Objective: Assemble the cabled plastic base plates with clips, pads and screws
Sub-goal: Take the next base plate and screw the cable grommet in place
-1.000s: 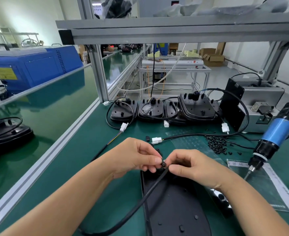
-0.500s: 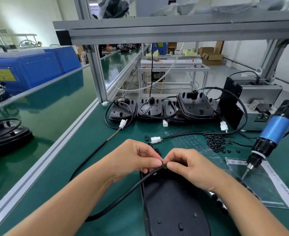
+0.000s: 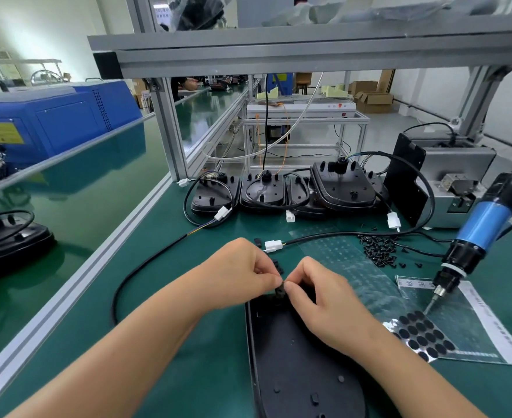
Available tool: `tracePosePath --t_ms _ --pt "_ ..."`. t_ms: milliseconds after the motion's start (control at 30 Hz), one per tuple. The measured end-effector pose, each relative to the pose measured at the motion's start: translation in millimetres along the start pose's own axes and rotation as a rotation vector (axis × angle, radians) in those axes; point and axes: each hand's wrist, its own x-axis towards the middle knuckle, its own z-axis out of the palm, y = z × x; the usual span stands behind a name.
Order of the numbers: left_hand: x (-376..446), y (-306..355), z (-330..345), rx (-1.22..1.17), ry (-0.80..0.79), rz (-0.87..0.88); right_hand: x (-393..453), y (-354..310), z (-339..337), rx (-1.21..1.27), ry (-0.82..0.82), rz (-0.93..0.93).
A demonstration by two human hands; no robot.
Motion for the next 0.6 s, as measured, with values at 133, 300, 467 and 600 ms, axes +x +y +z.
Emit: tracePosePath --t_ms 133,300,467,600 --pt "2 -6 4 -0.106 -0.040 -0.055 1 1 1 0.045 0.005 0.014" --pt "1 -17 4 -0.299 -0.076 -0.097 0 2 4 0.032 -0.002 0.017" --pt "-2 -24 1 -0.289 -0.097 -0.042 -1 1 4 0.053 0.001 0.005" --pt "-4 -25 0 -0.258 -0.103 -0.033 -2 1 4 0.072 0.001 0.005"
